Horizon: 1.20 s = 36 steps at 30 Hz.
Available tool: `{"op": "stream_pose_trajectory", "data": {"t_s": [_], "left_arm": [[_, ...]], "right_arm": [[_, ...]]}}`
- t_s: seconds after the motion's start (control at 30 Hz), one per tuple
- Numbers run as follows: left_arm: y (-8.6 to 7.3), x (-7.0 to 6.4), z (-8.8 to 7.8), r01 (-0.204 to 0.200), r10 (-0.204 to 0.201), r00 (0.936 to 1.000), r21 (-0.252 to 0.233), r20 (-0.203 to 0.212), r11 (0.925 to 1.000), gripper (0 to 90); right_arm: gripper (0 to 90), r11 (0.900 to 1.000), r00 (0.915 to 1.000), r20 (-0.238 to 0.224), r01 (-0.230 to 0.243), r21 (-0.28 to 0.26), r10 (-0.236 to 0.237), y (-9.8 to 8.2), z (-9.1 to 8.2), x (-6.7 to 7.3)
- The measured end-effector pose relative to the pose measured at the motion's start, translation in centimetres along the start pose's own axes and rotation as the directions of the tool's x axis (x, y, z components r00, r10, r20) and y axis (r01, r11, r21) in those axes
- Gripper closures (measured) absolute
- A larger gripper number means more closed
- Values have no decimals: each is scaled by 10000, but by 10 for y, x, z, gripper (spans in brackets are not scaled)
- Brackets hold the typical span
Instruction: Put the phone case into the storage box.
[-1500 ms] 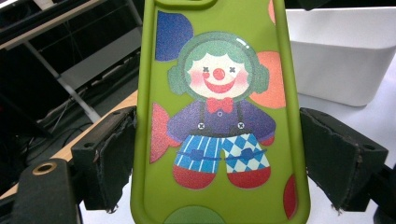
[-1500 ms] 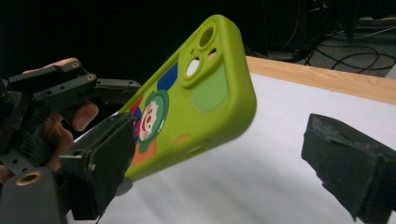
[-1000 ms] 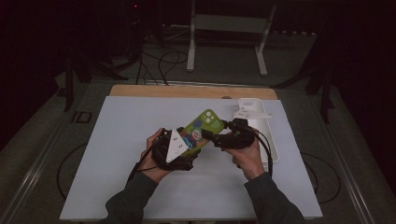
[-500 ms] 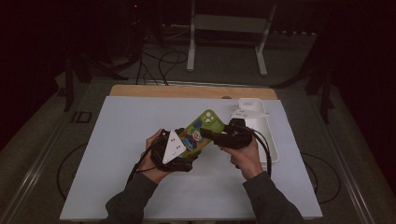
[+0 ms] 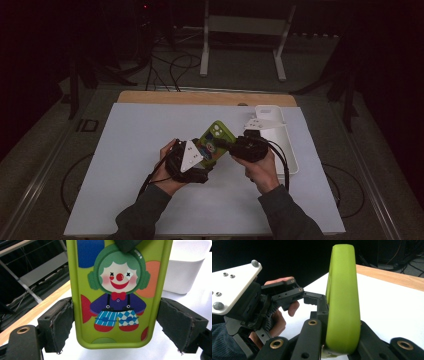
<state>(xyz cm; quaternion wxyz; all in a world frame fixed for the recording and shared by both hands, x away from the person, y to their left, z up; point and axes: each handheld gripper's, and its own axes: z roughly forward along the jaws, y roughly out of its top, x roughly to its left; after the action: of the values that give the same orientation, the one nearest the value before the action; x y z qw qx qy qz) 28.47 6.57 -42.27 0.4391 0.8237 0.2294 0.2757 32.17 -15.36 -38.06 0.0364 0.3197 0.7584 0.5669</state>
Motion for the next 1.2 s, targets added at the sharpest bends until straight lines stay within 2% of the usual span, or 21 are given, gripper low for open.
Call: {"op": "stream_pose_trajectory", "data": {"t_s": [0.27,0.5,0.73,1.0,1.2], "left_arm": [[-2,8,-2,445,-451,9986,207,266,9988,98],[-2,13,-4,665,-678,9965,283,495,9974,65],[-3,21,-7,1177,-1196,9882,252,952,9927,48],[-5,25,-9,1238,-1267,9851,318,1164,9918,51],[-6,27,-10,1289,-1325,9784,323,1588,9911,63]], "right_arm": [[864,9996,9994,179,286,43,-286,1,-3,0],[864,9988,9987,209,465,132,-467,1,-4,-1],[864,9961,9967,28,815,324,-816,1,-5,0],[863,9913,9922,-244,1234,454,-1224,1,-8,3],[864,9867,9875,-436,1534,533,-1512,0,-11,5]]}}
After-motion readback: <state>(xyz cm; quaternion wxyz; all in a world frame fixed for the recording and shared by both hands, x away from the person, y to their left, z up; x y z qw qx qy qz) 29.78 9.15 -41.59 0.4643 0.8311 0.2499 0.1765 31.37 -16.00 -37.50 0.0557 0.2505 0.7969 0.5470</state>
